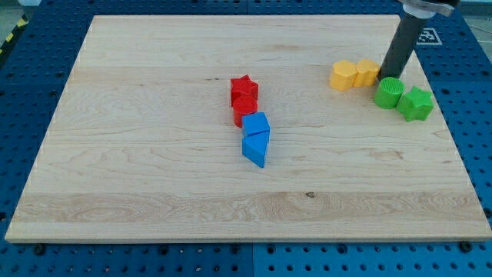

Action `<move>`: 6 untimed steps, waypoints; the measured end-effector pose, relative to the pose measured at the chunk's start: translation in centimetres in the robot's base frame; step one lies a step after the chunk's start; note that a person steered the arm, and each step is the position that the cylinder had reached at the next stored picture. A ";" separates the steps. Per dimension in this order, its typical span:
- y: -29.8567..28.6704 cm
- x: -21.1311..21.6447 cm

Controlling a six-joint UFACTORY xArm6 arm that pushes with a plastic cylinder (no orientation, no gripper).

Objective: Separate the yellow blocks from the green blocks

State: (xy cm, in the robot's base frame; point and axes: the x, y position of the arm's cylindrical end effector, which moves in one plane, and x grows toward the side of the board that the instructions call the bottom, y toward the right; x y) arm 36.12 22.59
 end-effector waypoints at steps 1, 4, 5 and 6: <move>-0.4 -1.8; -5.6 -2.0; -5.6 -1.3; -5.6 -0.8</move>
